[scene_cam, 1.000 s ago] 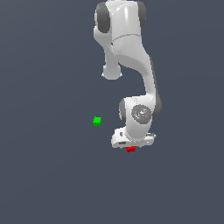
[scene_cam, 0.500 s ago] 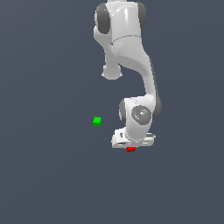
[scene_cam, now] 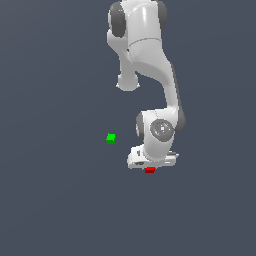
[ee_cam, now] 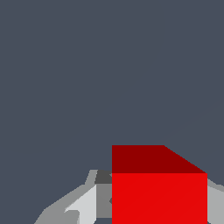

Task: Stack the red cube on top of the green cube.

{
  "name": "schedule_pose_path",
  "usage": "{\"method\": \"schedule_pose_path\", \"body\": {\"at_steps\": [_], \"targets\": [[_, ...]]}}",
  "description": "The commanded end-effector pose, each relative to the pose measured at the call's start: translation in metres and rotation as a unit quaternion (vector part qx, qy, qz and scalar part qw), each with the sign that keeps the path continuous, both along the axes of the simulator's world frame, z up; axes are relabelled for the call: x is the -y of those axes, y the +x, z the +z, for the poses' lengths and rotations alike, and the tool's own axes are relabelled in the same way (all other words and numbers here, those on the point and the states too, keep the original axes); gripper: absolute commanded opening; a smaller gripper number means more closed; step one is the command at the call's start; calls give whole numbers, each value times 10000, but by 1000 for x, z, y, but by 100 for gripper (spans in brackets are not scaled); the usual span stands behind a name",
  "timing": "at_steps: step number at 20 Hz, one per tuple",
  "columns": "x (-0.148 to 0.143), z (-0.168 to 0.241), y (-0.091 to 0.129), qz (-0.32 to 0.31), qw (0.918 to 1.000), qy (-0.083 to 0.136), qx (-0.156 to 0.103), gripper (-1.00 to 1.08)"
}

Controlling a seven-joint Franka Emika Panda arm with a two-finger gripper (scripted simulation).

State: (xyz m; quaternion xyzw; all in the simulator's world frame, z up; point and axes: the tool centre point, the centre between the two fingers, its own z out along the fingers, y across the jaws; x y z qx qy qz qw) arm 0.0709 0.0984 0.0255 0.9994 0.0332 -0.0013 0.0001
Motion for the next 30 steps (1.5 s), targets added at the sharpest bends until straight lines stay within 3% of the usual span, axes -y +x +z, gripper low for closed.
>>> {"method": "schedule_pose_path", "body": {"at_steps": [1, 14, 30], "targets": [[0, 9, 0, 0, 10000, 1, 10, -100], [0, 88, 0, 1, 10000, 1, 13, -100], [13, 90, -11, 0, 10000, 2, 18, -100]]}}
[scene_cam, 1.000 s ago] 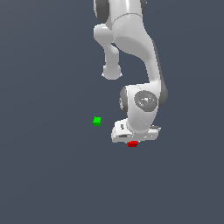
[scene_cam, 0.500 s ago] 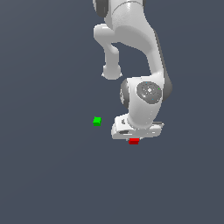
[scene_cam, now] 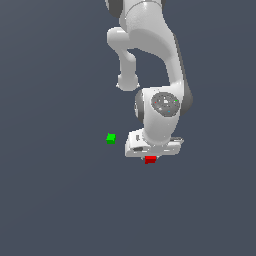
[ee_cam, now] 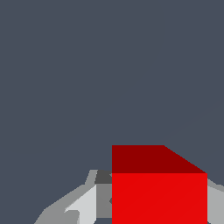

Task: Stack the red cube on top of the green cube.

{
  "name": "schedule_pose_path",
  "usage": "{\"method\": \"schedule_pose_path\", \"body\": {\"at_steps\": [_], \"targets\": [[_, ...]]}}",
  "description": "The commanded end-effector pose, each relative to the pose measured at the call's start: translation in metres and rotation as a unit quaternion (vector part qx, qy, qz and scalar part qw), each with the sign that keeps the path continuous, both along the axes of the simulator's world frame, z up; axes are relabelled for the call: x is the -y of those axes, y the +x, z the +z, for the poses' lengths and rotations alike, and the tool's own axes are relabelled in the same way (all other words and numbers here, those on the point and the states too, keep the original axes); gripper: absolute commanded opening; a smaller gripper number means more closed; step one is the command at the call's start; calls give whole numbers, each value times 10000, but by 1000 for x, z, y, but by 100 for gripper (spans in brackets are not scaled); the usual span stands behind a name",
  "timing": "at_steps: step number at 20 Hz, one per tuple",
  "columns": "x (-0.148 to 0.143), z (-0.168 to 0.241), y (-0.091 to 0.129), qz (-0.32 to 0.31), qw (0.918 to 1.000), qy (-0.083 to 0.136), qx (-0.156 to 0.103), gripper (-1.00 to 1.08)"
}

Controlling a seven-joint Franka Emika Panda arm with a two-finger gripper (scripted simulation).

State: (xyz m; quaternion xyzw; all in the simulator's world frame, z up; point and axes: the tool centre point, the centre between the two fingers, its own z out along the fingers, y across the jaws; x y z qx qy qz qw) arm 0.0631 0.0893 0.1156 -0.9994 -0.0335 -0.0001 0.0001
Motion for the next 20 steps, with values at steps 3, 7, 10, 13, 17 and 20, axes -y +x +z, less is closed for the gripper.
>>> {"method": "schedule_pose_path", "body": {"at_steps": [3, 7, 10, 13, 17, 20], "targets": [[13, -4, -11, -3, 10000, 0, 3, -100], [31, -9, -27, -3, 10000, 0, 3, -100], [49, -14, -42, -6, 10000, 0, 2, -100], [69, -21, -60, -6, 10000, 0, 2, -100], [98, -29, -85, -6, 10000, 0, 2, -100], [119, -36, -103, -6, 10000, 0, 2, -100]]}}
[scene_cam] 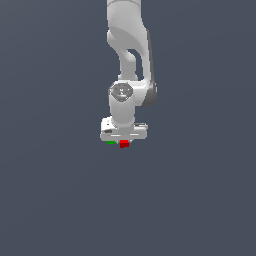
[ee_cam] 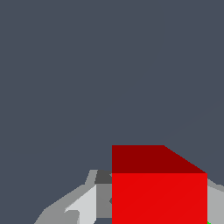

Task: Stack the red cube on top of the green cube.

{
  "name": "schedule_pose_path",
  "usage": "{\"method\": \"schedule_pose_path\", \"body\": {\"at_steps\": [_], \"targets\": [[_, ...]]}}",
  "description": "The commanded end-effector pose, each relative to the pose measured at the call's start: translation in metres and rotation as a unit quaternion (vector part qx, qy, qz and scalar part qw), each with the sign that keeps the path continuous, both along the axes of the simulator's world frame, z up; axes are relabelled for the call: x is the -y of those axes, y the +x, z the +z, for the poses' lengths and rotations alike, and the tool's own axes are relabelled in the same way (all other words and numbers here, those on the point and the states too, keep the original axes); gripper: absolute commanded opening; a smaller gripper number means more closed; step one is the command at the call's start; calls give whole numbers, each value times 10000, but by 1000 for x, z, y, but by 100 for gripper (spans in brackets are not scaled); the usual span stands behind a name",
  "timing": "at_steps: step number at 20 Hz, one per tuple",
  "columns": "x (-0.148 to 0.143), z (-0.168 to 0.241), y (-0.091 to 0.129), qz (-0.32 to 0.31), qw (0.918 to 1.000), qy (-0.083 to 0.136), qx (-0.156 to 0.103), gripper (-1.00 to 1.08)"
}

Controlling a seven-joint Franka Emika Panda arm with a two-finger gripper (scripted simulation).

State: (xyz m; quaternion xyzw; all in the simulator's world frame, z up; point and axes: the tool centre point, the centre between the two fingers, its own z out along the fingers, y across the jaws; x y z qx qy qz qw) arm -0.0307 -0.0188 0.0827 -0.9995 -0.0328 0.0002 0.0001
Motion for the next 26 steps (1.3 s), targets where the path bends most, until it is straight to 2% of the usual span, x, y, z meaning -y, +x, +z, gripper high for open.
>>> {"method": "schedule_pose_path", "body": {"at_steps": [1, 10, 18, 19, 26], "targets": [[17, -5, -15, 1, 10000, 0, 5, -100], [63, -19, -52, 2, 10000, -1, 2, -100], [72, -22, -57, 2, 10000, -1, 2, -100], [72, -22, -57, 2, 10000, -1, 2, 100], [72, -22, -57, 2, 10000, -1, 2, 100]]}}
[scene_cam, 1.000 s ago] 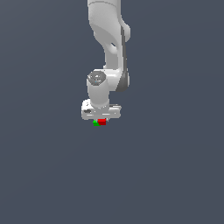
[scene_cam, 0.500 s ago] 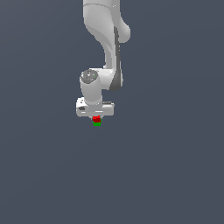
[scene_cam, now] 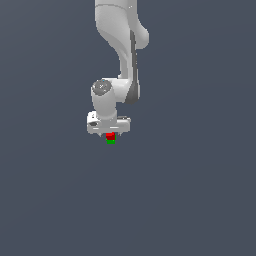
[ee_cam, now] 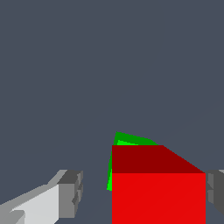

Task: Stack the red cube on top of the green cube.

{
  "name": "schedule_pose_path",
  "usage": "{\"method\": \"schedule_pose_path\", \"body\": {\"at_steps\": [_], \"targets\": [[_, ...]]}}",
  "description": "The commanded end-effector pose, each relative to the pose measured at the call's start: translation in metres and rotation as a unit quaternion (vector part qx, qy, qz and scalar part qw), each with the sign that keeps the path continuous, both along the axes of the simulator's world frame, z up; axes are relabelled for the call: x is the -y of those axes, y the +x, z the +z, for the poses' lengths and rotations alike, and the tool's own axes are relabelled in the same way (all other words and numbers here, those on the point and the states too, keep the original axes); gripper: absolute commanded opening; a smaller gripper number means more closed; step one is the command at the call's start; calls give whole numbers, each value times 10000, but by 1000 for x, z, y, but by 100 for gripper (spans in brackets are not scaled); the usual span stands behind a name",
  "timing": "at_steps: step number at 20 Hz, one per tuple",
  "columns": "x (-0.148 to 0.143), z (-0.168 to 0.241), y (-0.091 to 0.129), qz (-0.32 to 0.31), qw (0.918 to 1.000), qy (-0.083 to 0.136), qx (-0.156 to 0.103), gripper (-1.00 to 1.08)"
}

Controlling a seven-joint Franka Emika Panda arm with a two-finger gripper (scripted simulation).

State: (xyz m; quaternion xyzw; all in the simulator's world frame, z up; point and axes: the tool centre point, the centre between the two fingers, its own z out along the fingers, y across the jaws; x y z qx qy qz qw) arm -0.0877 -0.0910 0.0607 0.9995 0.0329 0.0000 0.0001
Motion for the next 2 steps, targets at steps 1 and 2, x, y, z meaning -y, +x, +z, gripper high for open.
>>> {"method": "schedule_pose_path", "body": {"at_steps": [1, 2], "targets": [[0, 0, 0, 1, 10000, 0, 0, 100], [0, 0, 0, 1, 10000, 0, 0, 100]]}}
